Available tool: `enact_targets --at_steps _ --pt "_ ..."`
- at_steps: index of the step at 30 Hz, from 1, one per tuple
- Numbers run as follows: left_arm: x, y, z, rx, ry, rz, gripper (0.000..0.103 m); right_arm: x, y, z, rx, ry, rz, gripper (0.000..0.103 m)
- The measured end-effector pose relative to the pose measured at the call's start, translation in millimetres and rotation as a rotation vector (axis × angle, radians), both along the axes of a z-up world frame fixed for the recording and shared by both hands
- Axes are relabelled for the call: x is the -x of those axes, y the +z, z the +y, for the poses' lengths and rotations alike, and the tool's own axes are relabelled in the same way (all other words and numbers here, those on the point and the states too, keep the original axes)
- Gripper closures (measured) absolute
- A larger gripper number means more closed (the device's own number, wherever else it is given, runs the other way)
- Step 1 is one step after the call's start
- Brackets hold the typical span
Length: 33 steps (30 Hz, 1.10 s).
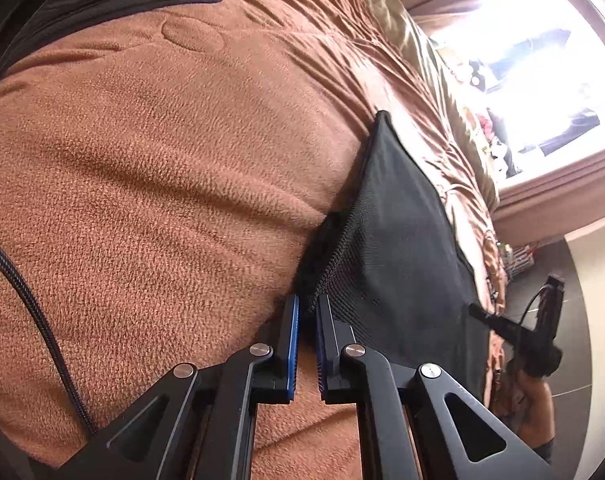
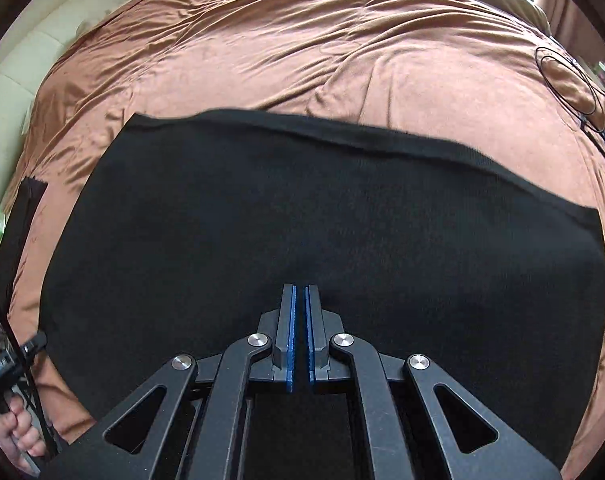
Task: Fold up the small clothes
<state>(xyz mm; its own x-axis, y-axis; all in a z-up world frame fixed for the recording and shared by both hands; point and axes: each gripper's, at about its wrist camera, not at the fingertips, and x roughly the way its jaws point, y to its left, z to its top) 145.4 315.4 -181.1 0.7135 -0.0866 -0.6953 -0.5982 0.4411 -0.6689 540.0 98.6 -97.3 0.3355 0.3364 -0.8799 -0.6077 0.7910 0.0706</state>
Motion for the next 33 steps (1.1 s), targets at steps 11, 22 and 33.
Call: enact_targets --at_steps 11,22,33 --pt "-10 56 -3 0.014 -0.094 -0.198 0.096 55 -16 -35 -0.034 -0.014 0.031 0.102" --pt "-47 118 -8 0.009 -0.186 -0.333 0.097 110 -30 -74 -0.166 -0.065 0.047 0.102" --pt "-89 166 -45 -0.032 -0.299 -0.378 0.097 128 -27 -121 -0.313 -0.097 0.089 0.102"
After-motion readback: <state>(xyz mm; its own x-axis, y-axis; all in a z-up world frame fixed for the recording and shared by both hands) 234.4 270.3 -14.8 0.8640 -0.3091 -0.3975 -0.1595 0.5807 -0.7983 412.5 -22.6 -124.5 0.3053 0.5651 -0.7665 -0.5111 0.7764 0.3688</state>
